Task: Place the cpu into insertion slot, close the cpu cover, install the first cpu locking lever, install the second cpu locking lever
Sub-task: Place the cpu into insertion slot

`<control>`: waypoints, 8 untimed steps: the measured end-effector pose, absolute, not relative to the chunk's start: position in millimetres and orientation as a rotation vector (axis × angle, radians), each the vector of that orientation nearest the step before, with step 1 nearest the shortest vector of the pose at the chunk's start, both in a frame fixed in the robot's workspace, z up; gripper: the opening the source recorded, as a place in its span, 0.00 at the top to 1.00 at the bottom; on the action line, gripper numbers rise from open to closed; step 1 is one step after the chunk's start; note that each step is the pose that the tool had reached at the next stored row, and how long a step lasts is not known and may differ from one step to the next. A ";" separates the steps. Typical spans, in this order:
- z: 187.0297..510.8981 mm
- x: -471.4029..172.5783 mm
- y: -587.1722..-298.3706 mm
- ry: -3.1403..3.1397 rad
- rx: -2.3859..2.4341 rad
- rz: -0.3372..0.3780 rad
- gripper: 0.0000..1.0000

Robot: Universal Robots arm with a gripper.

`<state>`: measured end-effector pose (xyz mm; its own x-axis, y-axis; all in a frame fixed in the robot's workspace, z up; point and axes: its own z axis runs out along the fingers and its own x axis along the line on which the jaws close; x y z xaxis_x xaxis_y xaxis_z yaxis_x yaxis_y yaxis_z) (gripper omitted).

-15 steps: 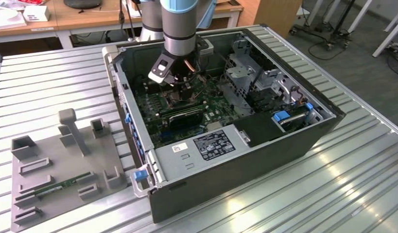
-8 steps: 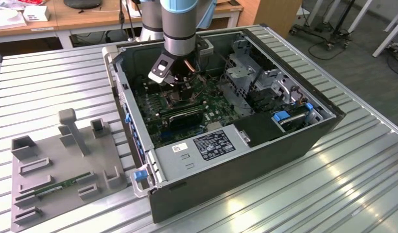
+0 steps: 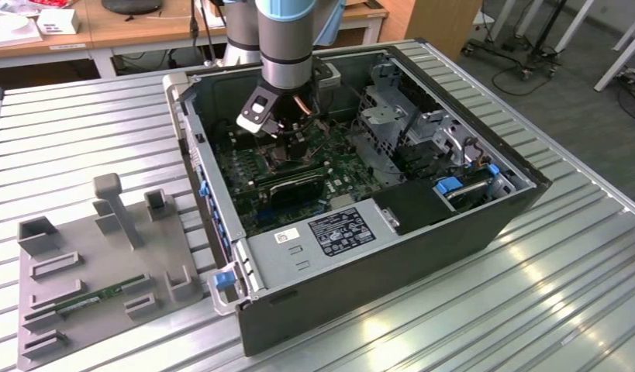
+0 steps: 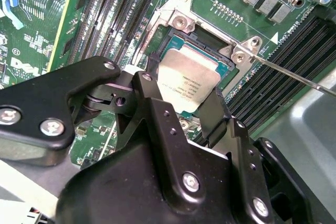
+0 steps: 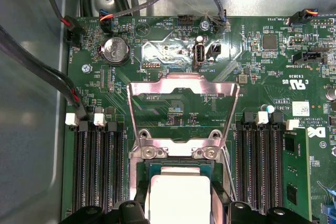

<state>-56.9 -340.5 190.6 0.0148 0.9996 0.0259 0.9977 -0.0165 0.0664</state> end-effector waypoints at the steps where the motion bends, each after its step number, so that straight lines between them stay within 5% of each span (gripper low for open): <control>1: 190.5 -56.9 -340.5 2.182 2.217 0.101 0.46; 8: 190.5 -56.9 -340.5 2.182 2.217 0.101 0.46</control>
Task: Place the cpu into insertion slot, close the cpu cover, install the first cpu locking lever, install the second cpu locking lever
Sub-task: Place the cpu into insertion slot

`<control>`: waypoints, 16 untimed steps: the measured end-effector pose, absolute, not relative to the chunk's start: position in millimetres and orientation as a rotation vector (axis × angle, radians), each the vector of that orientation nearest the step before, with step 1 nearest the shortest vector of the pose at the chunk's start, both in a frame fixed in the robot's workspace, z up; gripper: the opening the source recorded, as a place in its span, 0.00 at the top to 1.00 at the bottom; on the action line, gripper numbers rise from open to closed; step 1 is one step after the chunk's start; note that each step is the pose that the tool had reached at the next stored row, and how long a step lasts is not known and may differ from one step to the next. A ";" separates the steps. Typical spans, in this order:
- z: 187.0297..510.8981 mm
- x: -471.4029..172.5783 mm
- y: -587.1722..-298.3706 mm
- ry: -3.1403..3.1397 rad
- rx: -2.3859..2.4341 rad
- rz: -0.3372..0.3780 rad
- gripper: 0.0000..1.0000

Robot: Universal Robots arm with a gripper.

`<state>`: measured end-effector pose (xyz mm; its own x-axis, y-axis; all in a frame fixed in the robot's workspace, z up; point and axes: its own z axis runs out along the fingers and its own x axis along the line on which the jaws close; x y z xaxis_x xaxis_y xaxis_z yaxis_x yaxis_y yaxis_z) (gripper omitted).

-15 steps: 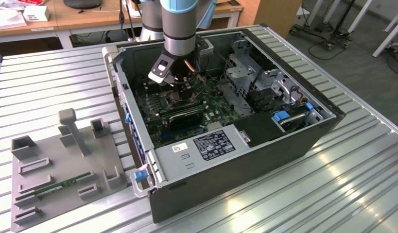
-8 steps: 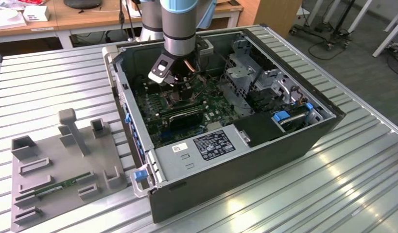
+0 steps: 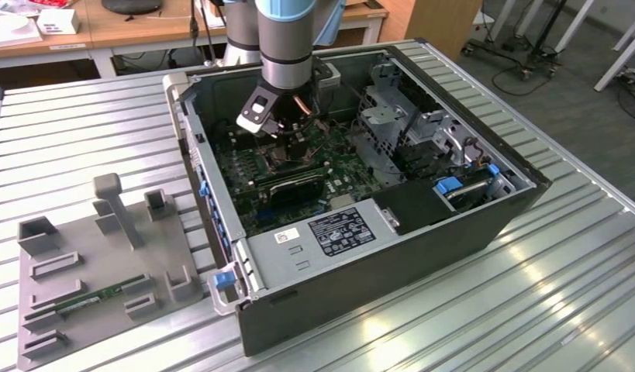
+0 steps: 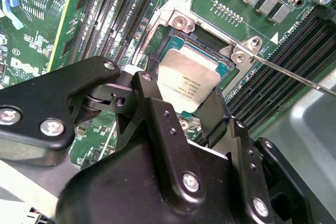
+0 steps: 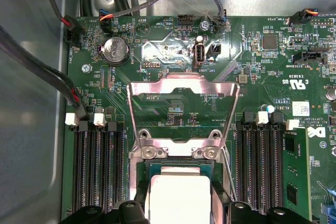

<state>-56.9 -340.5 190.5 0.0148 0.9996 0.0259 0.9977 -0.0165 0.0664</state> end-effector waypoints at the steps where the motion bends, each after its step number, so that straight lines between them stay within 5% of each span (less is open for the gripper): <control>1: 190.4 -56.9 -340.5 2.182 2.217 0.101 0.46; 16: 190.5 -56.9 -340.5 2.182 2.217 0.102 0.39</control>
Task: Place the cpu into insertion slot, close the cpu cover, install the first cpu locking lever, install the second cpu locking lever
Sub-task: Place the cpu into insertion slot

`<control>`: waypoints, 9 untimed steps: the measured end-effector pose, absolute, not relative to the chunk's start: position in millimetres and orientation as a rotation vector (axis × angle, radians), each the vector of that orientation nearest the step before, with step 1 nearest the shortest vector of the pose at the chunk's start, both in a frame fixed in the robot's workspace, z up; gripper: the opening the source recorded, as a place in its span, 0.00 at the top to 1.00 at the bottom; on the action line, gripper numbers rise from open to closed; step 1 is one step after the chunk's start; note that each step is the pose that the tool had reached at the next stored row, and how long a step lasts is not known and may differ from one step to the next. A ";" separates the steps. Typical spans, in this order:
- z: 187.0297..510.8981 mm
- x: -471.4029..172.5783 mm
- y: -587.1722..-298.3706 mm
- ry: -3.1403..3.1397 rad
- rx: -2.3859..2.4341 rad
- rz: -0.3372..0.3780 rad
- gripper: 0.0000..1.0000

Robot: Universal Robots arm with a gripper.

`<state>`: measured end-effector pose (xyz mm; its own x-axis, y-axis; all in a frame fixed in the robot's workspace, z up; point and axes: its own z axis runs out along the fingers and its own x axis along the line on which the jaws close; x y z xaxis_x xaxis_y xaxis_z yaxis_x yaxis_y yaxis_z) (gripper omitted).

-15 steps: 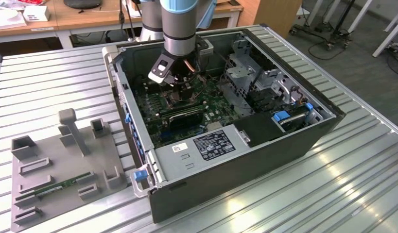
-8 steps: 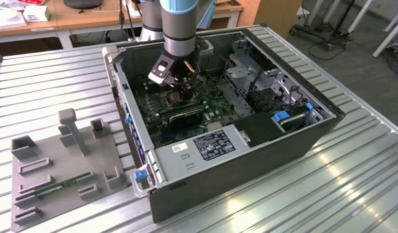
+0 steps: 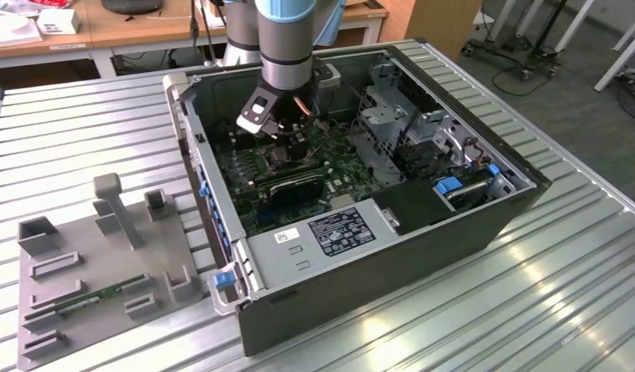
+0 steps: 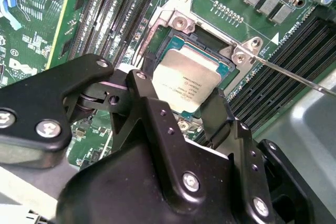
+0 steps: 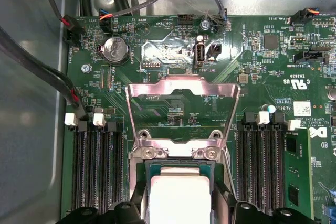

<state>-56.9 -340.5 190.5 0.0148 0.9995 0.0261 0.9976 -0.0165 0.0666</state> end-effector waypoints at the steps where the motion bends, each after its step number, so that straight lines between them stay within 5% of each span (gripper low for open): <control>1: 190.9 -56.9 -340.5 2.182 2.217 0.101 0.39; 9: 198.2 -56.9 -340.5 2.182 2.217 0.102 0.39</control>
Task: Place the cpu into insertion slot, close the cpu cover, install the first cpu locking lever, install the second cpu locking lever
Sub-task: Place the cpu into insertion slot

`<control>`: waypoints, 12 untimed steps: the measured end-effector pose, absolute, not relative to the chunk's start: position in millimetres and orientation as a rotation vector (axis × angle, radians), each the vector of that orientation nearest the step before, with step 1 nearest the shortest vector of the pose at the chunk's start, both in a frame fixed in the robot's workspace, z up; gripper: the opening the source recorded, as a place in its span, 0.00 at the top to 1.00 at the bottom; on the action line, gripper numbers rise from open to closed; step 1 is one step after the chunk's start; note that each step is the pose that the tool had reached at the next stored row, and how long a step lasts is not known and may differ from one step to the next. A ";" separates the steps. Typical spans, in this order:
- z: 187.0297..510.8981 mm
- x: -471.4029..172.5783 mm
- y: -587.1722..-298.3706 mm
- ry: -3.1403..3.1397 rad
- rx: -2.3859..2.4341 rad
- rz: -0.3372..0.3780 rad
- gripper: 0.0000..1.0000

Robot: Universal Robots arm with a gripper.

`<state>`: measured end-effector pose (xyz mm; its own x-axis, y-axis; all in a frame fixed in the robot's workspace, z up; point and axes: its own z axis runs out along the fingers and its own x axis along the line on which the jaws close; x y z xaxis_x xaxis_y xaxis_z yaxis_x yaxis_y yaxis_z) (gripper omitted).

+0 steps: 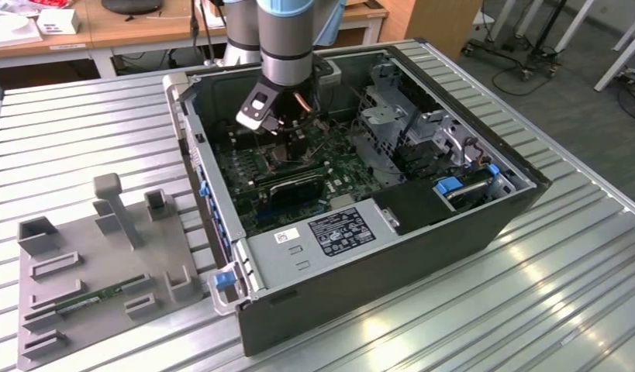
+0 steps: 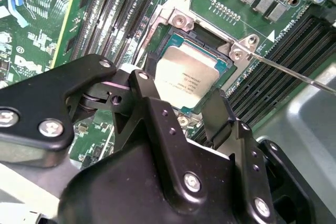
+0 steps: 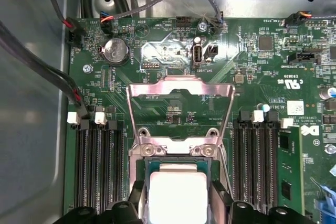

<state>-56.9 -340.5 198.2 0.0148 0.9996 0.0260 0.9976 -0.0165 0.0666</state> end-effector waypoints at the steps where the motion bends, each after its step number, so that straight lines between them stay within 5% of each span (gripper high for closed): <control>1: 199.3 -56.9 -340.5 2.182 2.217 0.102 0.39; 12: 217.7 -56.9 -340.5 2.182 2.217 0.102 0.39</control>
